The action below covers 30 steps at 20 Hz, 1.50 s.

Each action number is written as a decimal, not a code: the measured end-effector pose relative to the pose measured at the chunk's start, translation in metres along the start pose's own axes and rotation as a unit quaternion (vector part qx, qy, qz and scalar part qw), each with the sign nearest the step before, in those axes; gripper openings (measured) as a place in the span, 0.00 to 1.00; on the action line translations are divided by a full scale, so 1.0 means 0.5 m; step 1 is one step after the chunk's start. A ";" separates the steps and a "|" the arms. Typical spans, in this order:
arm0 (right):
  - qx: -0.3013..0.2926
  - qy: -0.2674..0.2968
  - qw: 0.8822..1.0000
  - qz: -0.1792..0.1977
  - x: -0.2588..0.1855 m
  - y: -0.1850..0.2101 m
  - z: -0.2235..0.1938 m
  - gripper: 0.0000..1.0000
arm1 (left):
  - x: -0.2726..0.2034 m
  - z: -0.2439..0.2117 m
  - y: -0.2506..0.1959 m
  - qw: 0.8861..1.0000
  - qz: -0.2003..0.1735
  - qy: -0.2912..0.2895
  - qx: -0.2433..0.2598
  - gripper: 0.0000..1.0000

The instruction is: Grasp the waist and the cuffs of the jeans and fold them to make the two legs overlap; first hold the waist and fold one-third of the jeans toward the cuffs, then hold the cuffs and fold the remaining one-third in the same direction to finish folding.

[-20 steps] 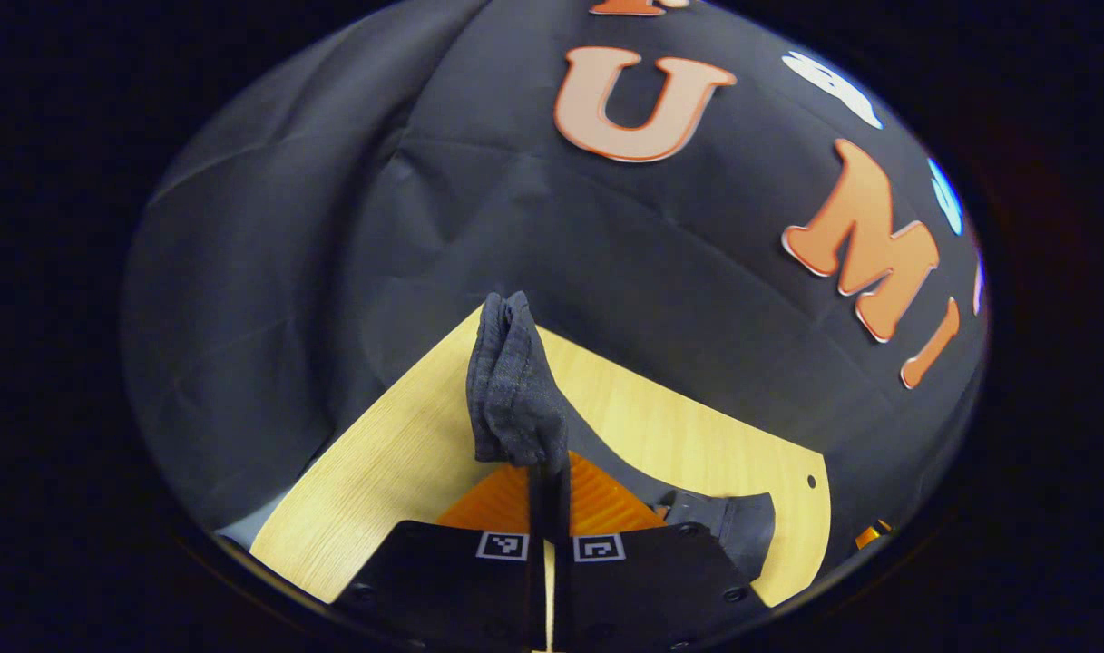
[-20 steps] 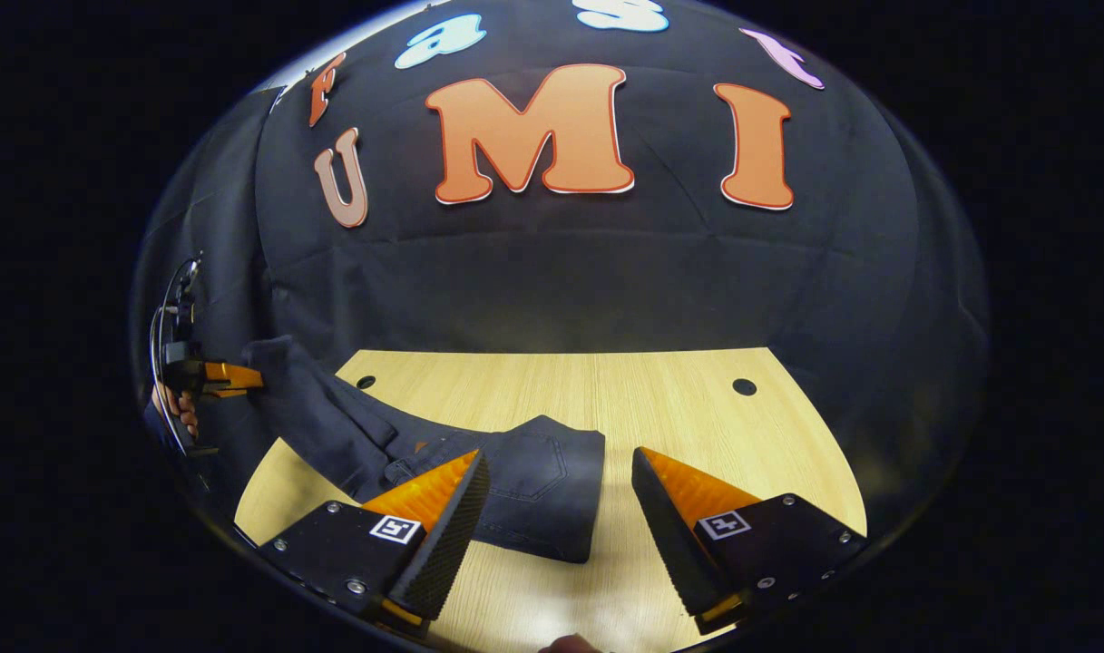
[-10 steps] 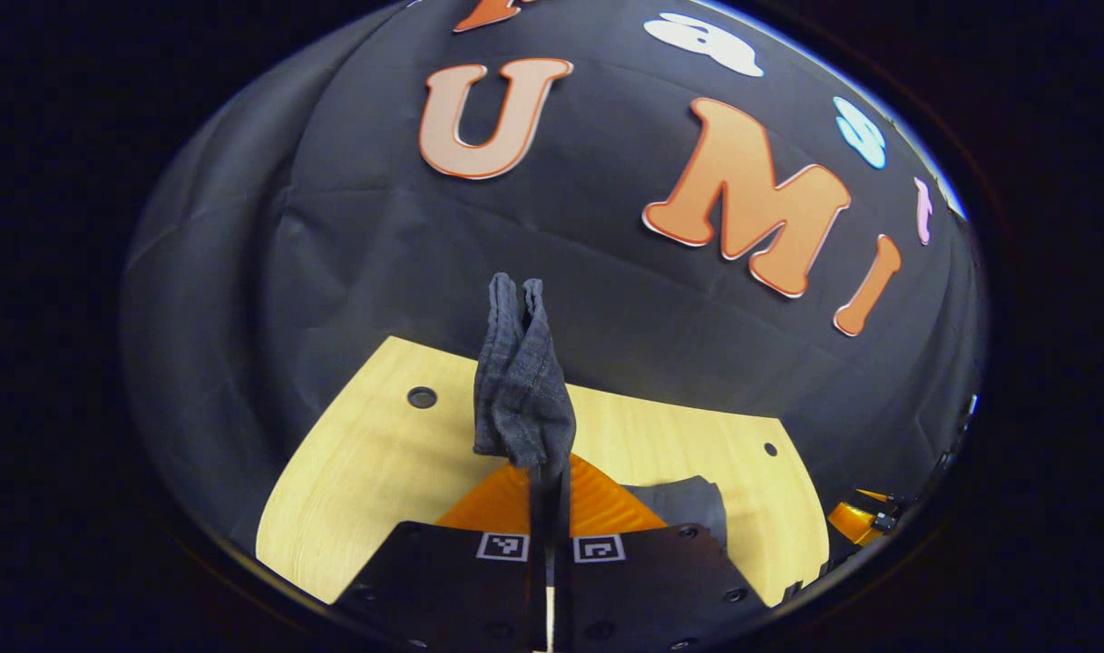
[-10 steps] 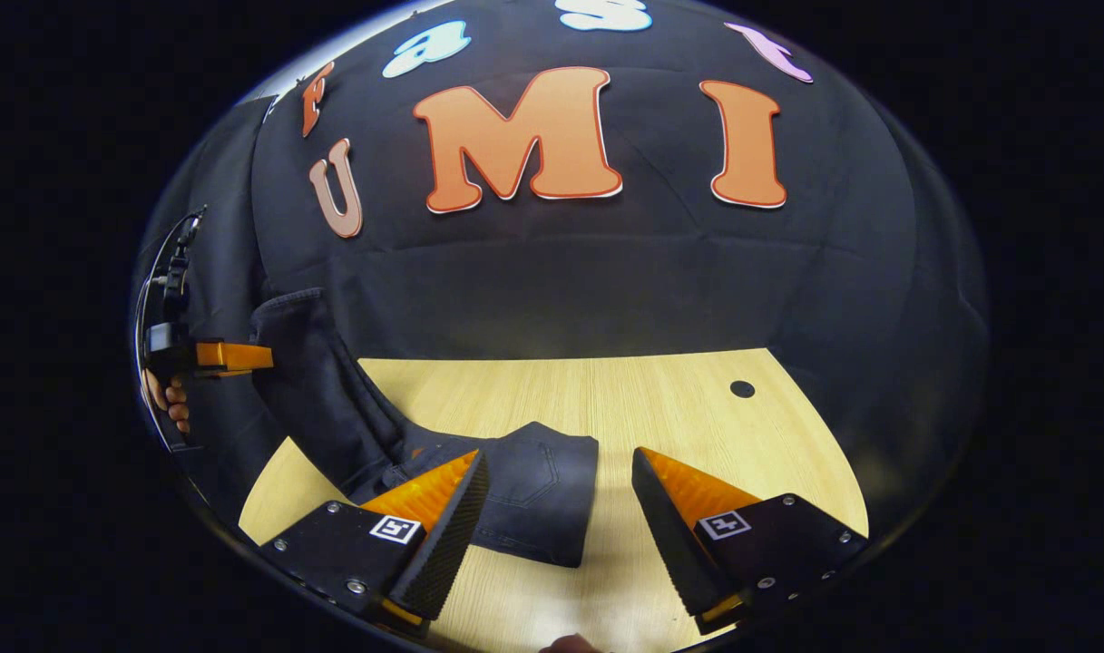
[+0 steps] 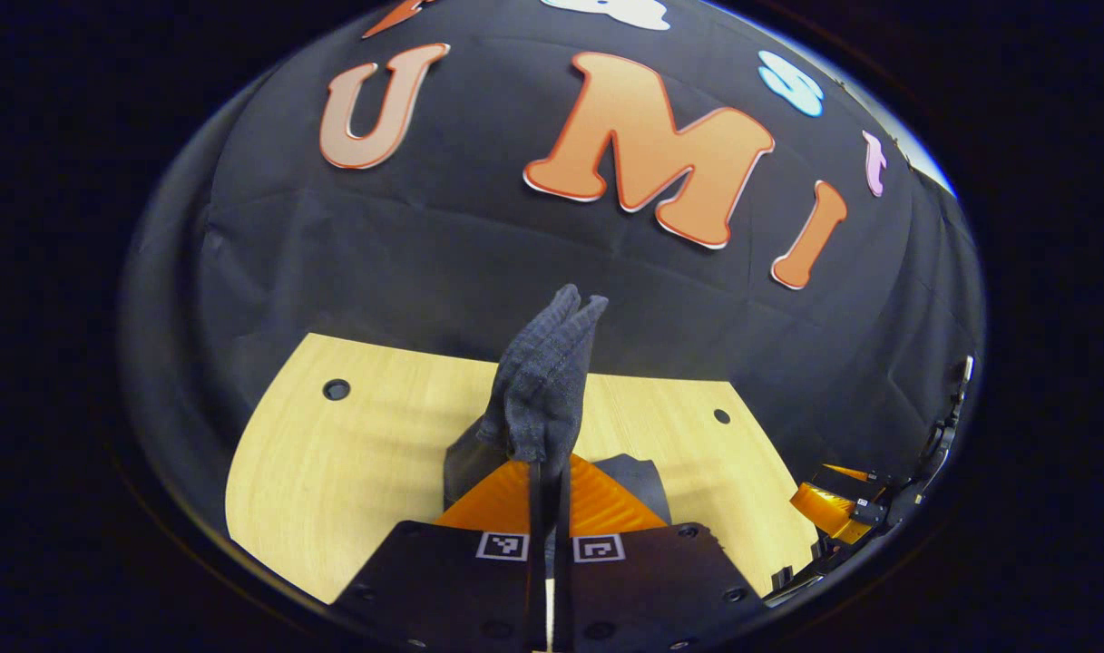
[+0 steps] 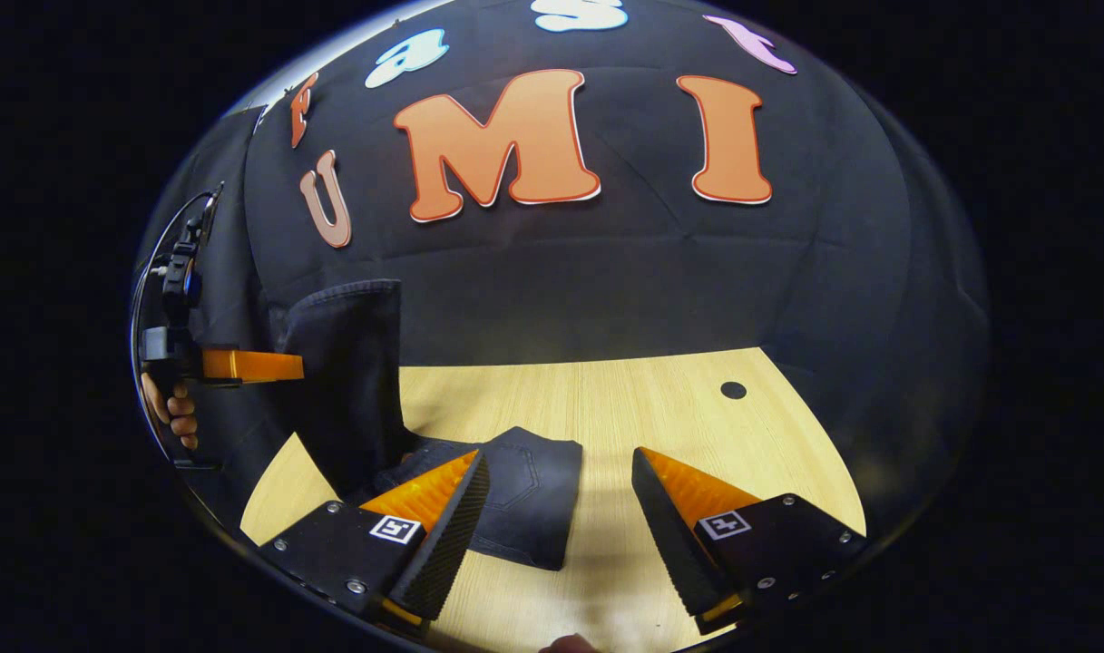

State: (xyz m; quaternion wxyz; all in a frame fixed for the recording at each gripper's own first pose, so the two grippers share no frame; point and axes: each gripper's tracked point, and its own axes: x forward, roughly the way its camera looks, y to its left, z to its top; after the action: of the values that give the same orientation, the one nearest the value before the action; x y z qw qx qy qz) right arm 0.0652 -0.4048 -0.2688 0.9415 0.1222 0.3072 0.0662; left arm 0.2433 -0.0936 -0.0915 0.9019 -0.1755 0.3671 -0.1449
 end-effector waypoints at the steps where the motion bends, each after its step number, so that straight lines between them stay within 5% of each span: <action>1: 0.000 0.001 1.000 0.000 0.001 -0.010 0.000 0.95 | 0.011 -0.008 -0.020 1.000 -0.002 0.007 0.006 0.04; 9: 0.012 0.003 1.000 -0.005 0.006 -0.101 -0.003 0.96 | 0.101 -0.125 -0.163 0.996 -0.013 0.079 0.048 0.04; 16: 0.015 0.011 1.000 0.011 0.014 -0.131 -0.012 0.96 | 0.138 -0.261 -0.225 0.981 -0.007 0.152 0.121 0.05; 22: 0.001 0.004 0.999 0.033 0.017 -0.112 -0.005 0.96 | 0.120 -0.261 -0.291 0.985 -0.043 0.123 0.113 0.61; 26: -0.021 -0.039 0.999 0.031 0.000 -0.085 0.035 0.96 | 0.088 -0.193 -0.256 0.993 -0.010 0.055 0.102 0.92; 30: -0.056 -0.100 0.993 0.020 -0.023 -0.048 0.089 0.96 | 0.011 -0.109 -0.217 0.993 0.032 -0.051 0.102 0.93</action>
State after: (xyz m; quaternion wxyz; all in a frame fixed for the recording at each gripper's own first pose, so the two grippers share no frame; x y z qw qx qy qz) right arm 0.0836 -0.4386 -0.2342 0.9713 0.0812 0.2051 0.0894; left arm 0.1936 -0.2045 -0.0854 0.9368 -0.0777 0.3094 -0.1438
